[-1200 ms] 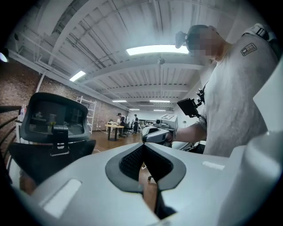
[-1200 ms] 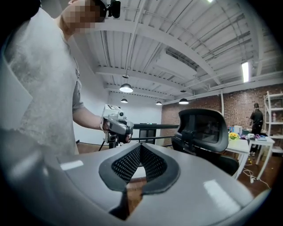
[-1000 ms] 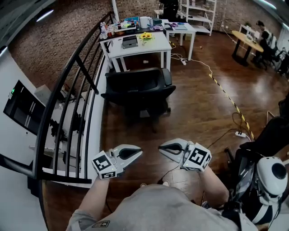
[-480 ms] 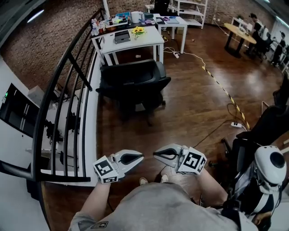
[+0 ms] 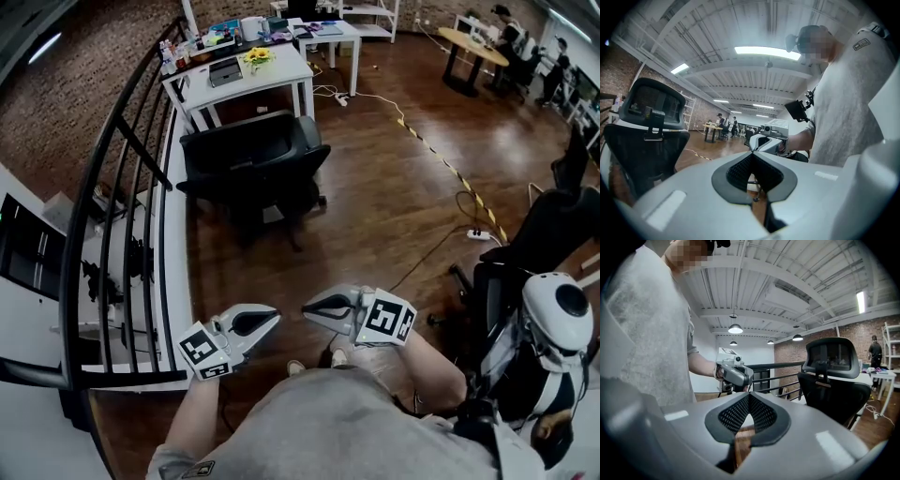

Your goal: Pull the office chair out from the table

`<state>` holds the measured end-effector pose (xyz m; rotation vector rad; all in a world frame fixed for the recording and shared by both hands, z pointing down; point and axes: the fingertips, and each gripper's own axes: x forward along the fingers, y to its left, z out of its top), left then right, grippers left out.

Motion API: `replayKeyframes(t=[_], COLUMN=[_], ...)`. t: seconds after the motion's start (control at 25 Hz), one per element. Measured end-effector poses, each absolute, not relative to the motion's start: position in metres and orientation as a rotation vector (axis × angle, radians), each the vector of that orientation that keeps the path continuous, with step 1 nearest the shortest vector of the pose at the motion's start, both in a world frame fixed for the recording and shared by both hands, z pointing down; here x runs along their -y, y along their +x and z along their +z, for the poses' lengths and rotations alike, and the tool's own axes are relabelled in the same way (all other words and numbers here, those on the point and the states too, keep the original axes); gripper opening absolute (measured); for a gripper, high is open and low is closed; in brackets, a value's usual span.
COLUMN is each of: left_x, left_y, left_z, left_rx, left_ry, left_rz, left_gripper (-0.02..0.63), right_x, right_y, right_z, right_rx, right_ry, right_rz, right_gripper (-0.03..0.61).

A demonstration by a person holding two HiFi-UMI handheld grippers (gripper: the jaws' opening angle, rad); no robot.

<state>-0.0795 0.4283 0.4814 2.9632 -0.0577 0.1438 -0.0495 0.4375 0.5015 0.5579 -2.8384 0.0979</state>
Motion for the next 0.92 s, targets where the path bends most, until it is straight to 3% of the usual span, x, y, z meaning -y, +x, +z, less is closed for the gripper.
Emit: replayKeyframes(t=[0.92], left_x=[-0.415], left_y=[-0.076], left_z=[0.477], left_rx=[0.106], left_ry=[2.964], left_rz=[0.107], left_gripper=[0.0], right_x=[-0.43], right_y=[-0.044], right_z=[0.499], right_rx=[2.833], right_ry=[0.504], right_rz=[0.071], right_gripper=[0.006])
